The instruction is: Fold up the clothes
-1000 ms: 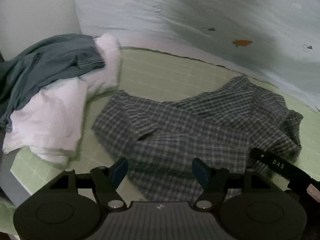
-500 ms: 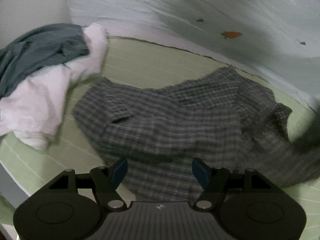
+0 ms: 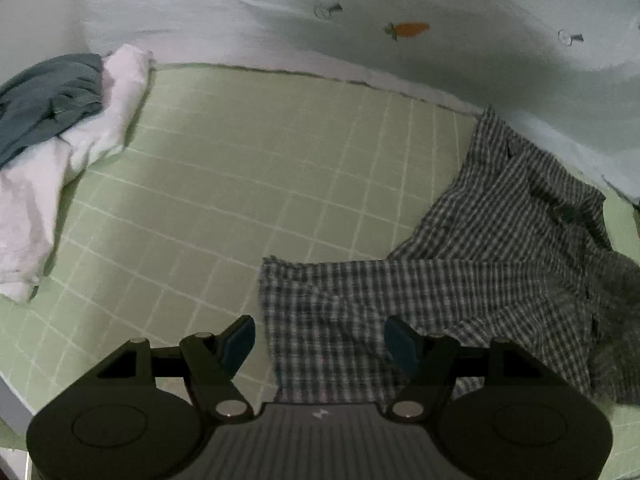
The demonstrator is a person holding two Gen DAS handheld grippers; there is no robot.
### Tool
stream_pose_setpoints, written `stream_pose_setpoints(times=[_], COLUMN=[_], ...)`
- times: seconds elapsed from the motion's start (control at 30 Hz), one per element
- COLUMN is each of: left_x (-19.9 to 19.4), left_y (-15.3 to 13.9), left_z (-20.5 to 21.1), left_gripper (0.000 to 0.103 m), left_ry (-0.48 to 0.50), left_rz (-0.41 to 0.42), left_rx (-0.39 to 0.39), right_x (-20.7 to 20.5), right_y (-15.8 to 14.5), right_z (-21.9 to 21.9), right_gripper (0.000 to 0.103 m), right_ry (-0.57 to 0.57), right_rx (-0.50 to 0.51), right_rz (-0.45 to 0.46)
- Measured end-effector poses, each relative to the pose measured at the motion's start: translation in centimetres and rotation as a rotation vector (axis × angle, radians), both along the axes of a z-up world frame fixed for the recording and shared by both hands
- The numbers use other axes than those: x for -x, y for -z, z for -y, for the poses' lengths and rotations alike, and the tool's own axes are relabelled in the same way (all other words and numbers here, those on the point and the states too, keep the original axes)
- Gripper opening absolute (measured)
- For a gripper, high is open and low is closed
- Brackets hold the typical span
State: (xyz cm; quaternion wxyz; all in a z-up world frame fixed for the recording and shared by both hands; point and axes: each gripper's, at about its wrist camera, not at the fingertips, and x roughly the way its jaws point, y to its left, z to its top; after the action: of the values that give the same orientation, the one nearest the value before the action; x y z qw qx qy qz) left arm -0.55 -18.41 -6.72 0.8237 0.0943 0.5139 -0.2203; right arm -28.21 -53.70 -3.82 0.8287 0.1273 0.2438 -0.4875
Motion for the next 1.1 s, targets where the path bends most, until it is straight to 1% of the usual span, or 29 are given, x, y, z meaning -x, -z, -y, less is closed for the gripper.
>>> stream_pose_setpoints(times=[0.03, 0.07, 0.1, 0.13, 0.2, 0.3, 0.37, 0.47, 0.53, 0.57, 0.6, 0.63, 0.7, 0.77, 0.9, 0.97, 1.1], left_x=[-0.4, -0.8, -1.3, -1.8, -2.7, -4.0, -4.5, -4.7, -4.4, -4.3, -4.2, -4.1, -3.9, -3.8, -5.1, -6.4, -9.3], left_y=[0.2, 0.4, 0.6, 0.7, 1.2, 2.3, 3.2, 4.7, 5.9, 6.5, 6.9, 7.2, 7.4, 6.9, 4.9, 3.4, 0.4], left_z=[0.6, 1.3, 2.0, 2.8, 4.6, 7.7, 10.0, 13.2, 14.6, 15.3, 15.7, 15.9, 15.9, 15.5, 13.4, 12.0, 9.0], left_gripper=[0.072, 0.072, 0.072, 0.072, 0.072, 0.071, 0.07, 0.062, 0.05, 0.033, 0.011, 0.006, 0.003, 0.002, 0.002, 0.002, 0.001], left_ry=[0.01, 0.025, 0.043, 0.06, 0.112, 0.216, 0.296, 0.417, 0.469, 0.482, 0.484, 0.476, 0.46, 0.453, 0.363, 0.298, 0.176], left_rz=[-0.003, -0.002, 0.0, 0.002, 0.002, -0.004, -0.011, -0.027, -0.035, -0.042, -0.055, -0.066, -0.074, -0.068, -0.075, -0.048, 0.049], left_rx=[-0.007, -0.012, -0.017, -0.022, -0.016, -0.003, 0.002, 0.0, -0.012, -0.021, -0.028, -0.031, -0.029, -0.014, 0.046, 0.061, 0.068], right_x=[-0.5, -1.1, -1.8, -2.3, -3.5, -5.3, -6.3, -7.8, -8.2, -8.4, -8.5, -8.7, -8.6, -8.6, -8.2, -7.9, -7.4], right_y=[1.1, 2.1, 3.3, 4.3, 5.9, 7.8, 8.7, 10.1, 10.8, 11.1, 11.3, 11.6, 11.7, 11.8, 11.7, 11.5, 11.5], right_z=[-0.6, -1.2, -1.6, -2.0, -2.8, -3.4, -2.4, -0.9, -0.4, -0.2, -0.1, 0.0, 0.0, 0.1, 0.1, 0.0, -0.1], right_gripper=[0.085, 0.088, 0.089, 0.093, 0.099, 0.099, 0.1, 0.101, 0.102, 0.103, 0.103, 0.103, 0.103, 0.103, 0.103, 0.103, 0.103], right_ry=[-0.012, -0.022, -0.032, -0.042, -0.068, -0.103, -0.077, -0.036, -0.029, -0.033, -0.036, -0.039, -0.047, -0.051, -0.054, -0.058, -0.053], right_rx=[-0.029, -0.059, -0.107, -0.153, -0.208, -0.262, -0.293, -0.339, -0.348, -0.348, -0.348, -0.348, -0.343, -0.343, -0.352, -0.352, -0.343], right_rz=[-0.007, -0.015, -0.022, -0.029, -0.045, -0.08, -0.11, -0.156, -0.184, -0.195, -0.206, -0.217, -0.224, -0.226, -0.215, -0.204, -0.204])
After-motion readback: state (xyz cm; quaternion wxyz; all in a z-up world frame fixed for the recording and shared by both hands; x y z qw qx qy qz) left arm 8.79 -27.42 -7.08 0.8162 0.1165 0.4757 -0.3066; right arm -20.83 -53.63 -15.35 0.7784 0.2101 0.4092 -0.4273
